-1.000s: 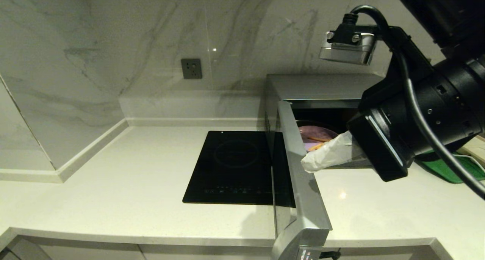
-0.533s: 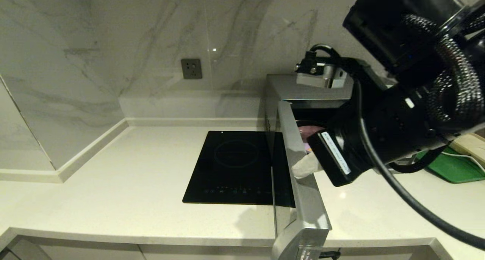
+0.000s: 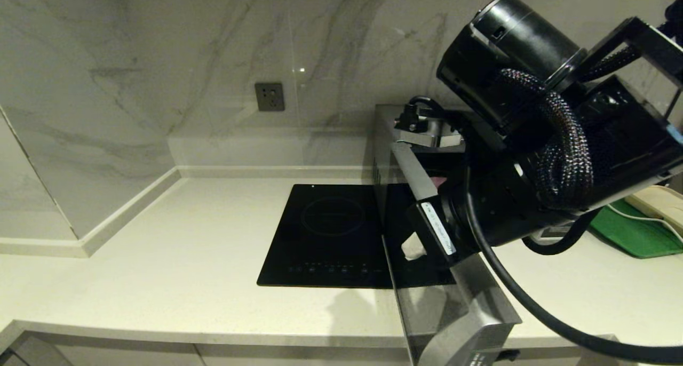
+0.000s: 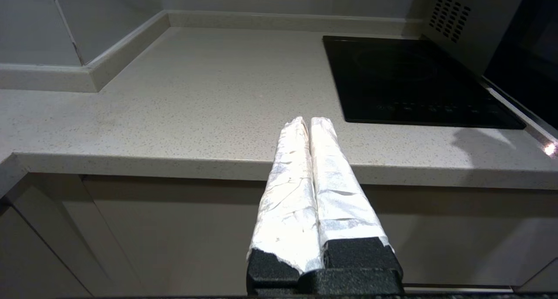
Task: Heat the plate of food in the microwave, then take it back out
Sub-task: Close the microwave oven
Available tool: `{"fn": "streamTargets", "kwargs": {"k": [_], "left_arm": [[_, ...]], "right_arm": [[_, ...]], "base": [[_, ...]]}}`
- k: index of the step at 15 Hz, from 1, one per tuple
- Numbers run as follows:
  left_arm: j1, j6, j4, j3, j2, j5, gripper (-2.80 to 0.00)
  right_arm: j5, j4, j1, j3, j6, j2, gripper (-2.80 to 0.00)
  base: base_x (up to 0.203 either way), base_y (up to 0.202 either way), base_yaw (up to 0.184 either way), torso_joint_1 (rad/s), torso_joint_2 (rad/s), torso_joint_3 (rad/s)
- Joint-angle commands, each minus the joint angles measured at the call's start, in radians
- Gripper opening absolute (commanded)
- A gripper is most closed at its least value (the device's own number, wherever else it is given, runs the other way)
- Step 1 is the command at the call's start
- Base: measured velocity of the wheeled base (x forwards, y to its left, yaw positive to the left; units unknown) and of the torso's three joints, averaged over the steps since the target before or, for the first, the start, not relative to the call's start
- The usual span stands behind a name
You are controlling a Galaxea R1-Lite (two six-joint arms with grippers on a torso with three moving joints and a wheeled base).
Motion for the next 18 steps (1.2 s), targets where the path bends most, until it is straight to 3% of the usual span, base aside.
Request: {"fn": "streamTargets", "kwargs": {"k": [1,4,6,12,18], "left_arm": [[0.000,-0.001,0.000,0.000,0.000,0.000,-2.80],[0.000,-0.001,0.000,0.000,0.000,0.000,-2.80],[0.000,-0.001,0.000,0.000,0.000,0.000,-2.80],[0.000,-0.001,0.000,0.000,0.000,0.000,-2.80],[0.000,-0.001,0.000,0.000,0.000,0.000,-2.80]], "right_arm": [[-0.050,0.010,-0.012,0.000,0.056,0.005,-2.80],[-0.171,0.023,-0.048,0.001,0.138,0.004,-2.80],[-0.248,0.067,-0.083,0.002,0.247,0.005,-2.80],[-0.255,0.121,-0.246,0.034,0.342,-0.047,-2.80],[-0.262,0.115,-0.388,0.038,0.534,-0.065,-2.80]], "base": [[0.000,0.000,0.000,0.000,0.00,0.000],[0.000,0.000,0.000,0.000,0.00,0.000],[0.000,0.000,0.000,0.000,0.00,0.000],[0.000,0.000,0.000,0.000,0.00,0.000],[0.000,0.000,0.000,0.000,0.00,0.000]]}}
